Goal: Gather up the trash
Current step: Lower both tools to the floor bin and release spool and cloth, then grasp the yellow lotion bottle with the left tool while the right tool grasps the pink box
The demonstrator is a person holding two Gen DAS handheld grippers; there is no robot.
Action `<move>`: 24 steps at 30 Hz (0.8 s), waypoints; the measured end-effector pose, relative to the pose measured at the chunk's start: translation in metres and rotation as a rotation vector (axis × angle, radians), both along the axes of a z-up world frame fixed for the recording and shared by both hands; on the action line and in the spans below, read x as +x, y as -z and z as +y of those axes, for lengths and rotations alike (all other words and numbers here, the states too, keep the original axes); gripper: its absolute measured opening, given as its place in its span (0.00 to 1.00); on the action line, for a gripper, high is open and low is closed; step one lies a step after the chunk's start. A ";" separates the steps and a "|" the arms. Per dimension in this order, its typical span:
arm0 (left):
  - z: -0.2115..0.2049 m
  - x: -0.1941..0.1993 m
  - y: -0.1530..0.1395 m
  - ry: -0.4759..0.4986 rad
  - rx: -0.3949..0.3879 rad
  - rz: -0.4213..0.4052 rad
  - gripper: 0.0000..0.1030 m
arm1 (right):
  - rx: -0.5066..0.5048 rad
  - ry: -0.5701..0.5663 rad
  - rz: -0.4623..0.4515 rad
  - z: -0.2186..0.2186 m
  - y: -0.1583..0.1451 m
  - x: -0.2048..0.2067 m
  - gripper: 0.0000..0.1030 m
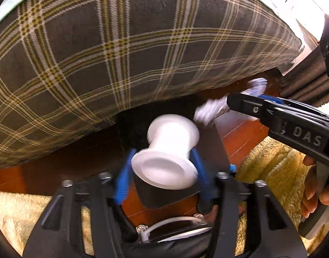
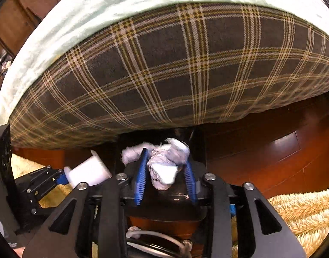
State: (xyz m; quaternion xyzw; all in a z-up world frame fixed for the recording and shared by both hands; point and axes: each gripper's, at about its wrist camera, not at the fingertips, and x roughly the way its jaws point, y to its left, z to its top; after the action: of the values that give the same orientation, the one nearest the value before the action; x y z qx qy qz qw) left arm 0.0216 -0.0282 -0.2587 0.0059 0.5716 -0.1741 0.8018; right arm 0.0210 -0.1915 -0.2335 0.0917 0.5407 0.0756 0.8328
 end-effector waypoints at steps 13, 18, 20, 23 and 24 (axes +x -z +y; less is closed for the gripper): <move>0.035 -0.009 -0.081 -0.063 0.031 -0.216 0.77 | -0.041 0.082 -0.246 -0.014 -0.107 0.001 0.70; 0.054 -0.001 -0.140 -0.097 0.041 -0.372 0.83 | -0.099 0.068 -0.406 -0.010 -0.170 0.013 0.81; 0.060 0.009 -0.154 -0.114 0.050 -0.410 0.83 | -0.128 0.067 -0.447 -0.006 -0.190 0.029 0.82; 0.058 0.023 -0.169 -0.154 0.073 -0.453 0.84 | -0.127 0.064 -0.469 -0.001 -0.196 0.049 0.83; 0.057 0.030 -0.171 -0.165 0.075 -0.457 0.83 | -0.119 0.066 -0.465 -0.003 -0.193 0.056 0.84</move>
State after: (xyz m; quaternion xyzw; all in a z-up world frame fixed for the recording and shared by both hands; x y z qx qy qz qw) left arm 0.0513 0.0292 -0.0881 0.0283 0.3799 -0.0810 0.9211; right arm 0.0768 -0.1947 -0.0403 0.0401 0.3344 0.0356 0.9409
